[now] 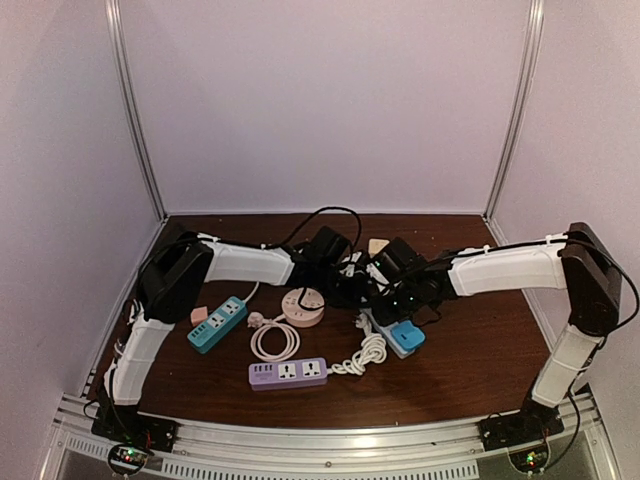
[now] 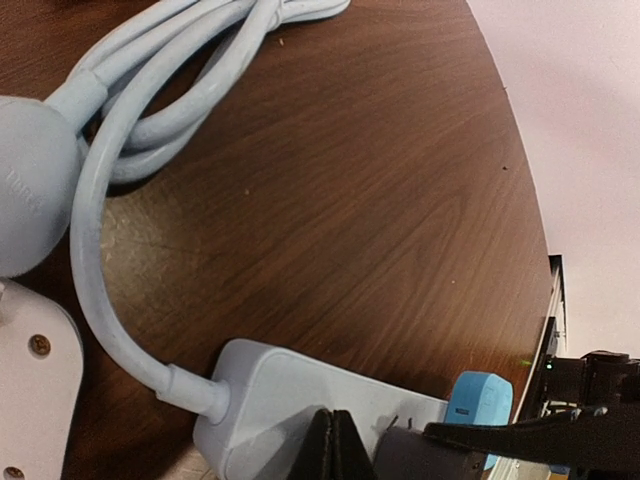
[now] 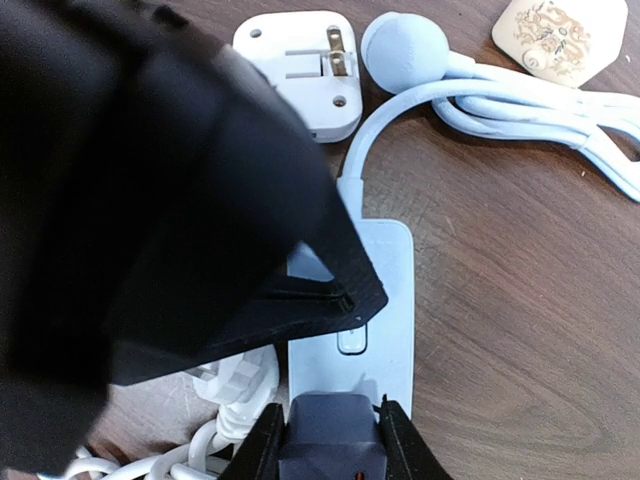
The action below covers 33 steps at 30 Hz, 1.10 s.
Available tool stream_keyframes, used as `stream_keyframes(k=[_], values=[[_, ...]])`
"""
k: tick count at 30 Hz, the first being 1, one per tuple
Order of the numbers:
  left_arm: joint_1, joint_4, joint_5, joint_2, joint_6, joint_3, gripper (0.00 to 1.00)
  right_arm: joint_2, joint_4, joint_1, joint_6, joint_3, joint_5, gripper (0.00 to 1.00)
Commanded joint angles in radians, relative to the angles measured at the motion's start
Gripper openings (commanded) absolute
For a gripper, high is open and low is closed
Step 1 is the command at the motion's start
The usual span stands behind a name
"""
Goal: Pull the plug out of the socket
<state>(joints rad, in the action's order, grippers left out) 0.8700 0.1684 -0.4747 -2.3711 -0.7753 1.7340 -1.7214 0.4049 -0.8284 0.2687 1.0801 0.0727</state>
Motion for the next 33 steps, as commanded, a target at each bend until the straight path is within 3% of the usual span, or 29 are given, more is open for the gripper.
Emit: stream_keyframes(k=[1,6,20,26,33], values=[[-0.005,0.302,0.142,-0.1,0.029,-0.083,0.02,0.11,-0.078,0.094,0.062,-0.011,-0.141,0.0],[-0.005,0.301,0.144,-0.1,0.029,-0.085,0.02,0.115,-0.089,0.119,0.086,-0.011,-0.225,0.0],[-0.005,0.305,0.148,-0.102,0.03,-0.086,0.02,0.103,-0.022,-0.065,0.019,0.072,0.087,0.0],[-0.006,0.314,0.155,-0.096,0.037,-0.084,0.02,0.106,0.016,-0.023,0.049,0.069,0.042,0.0],[-0.005,0.335,0.158,-0.075,0.055,-0.028,0.02,0.233,-0.033,0.101,0.101,-0.054,-0.027,0.0]])
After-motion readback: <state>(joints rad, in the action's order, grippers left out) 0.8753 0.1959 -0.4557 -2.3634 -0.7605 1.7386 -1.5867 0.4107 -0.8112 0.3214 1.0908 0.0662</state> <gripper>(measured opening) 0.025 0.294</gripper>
